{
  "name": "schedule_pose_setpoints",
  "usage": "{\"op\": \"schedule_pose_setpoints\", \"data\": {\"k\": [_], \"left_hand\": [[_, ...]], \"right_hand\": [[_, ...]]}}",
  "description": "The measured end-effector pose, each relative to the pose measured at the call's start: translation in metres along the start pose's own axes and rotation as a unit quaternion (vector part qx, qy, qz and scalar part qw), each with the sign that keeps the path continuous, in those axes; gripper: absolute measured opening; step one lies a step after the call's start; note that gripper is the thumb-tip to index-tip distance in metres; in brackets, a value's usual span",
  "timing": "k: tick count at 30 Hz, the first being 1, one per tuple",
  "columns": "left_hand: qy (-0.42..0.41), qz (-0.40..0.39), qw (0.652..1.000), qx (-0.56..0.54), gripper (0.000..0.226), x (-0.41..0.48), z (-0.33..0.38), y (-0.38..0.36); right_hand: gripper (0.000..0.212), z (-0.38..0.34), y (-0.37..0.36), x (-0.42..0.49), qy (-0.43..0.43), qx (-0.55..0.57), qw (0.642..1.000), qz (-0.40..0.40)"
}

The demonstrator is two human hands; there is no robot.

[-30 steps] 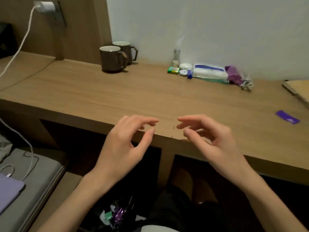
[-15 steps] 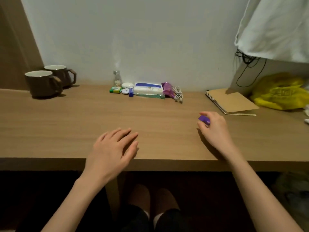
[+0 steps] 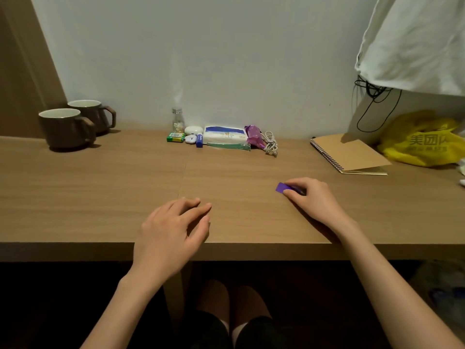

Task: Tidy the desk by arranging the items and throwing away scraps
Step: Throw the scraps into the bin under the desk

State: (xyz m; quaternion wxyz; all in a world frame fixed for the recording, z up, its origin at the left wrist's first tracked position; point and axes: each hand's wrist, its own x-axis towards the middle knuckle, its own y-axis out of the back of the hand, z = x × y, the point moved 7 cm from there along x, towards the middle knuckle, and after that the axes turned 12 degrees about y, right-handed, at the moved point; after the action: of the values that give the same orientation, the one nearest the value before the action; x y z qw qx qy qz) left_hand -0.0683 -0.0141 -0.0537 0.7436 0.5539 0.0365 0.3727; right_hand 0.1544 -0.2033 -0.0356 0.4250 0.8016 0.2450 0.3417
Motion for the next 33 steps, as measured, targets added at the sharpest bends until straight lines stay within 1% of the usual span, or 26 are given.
{"op": "schedule_pose_setpoints", "data": {"k": [2,5,9,12,14,16,18,22,26,28,30,33], "left_hand": [[0.007,-0.012,1.0,-0.014,0.043,0.003,-0.002,-0.001],[0.011,-0.043,0.997,-0.058,0.038,0.009,-0.003,-0.004],[0.015,-0.078,0.99,-0.117,0.038,0.013,0.005,-0.003],[0.018,-0.08,0.992,-0.091,0.046,0.018,0.01,-0.007],[0.031,-0.087,0.993,-0.074,0.057,0.022,0.012,-0.012],[0.04,-0.11,0.991,-0.067,0.066,0.027,0.016,-0.018],[0.028,-0.137,0.989,-0.052,0.07,0.033,0.024,-0.023],[-0.005,-0.186,0.982,-0.015,0.061,0.046,0.038,-0.032],[-0.042,-0.166,0.985,-0.009,0.047,0.046,0.044,-0.024],[-0.069,-0.149,0.986,0.005,0.046,0.04,0.046,-0.018],[-0.101,-0.141,0.985,0.024,0.053,0.029,0.046,-0.013],[-0.129,-0.155,0.978,0.05,0.075,0.004,0.04,-0.009]], "right_hand": [[0.031,-0.022,-0.008,-0.006,0.055,0.026,0.998,-0.01],[0.032,-0.055,-0.025,-0.014,0.12,0.035,0.992,-0.033],[0.032,-0.083,-0.046,-0.019,0.158,0.059,0.984,-0.057],[0.034,-0.093,-0.054,-0.02,0.175,0.077,0.979,-0.072],[0.035,-0.091,-0.051,-0.018,0.161,0.102,0.98,-0.056],[0.035,-0.083,-0.044,-0.016,0.128,0.135,0.983,-0.012],[0.035,-0.074,-0.04,-0.015,0.098,0.144,0.984,0.03],[0.037,-0.063,-0.041,-0.017,0.055,0.127,0.989,0.057],[0.036,-0.063,-0.041,-0.017,0.042,0.119,0.99,0.06],[0.035,-0.063,-0.042,-0.018,0.038,0.113,0.991,0.055],[0.034,-0.064,-0.042,-0.018,0.04,0.114,0.991,0.052],[0.033,-0.067,-0.042,-0.018,0.053,0.108,0.992,0.047]]}}
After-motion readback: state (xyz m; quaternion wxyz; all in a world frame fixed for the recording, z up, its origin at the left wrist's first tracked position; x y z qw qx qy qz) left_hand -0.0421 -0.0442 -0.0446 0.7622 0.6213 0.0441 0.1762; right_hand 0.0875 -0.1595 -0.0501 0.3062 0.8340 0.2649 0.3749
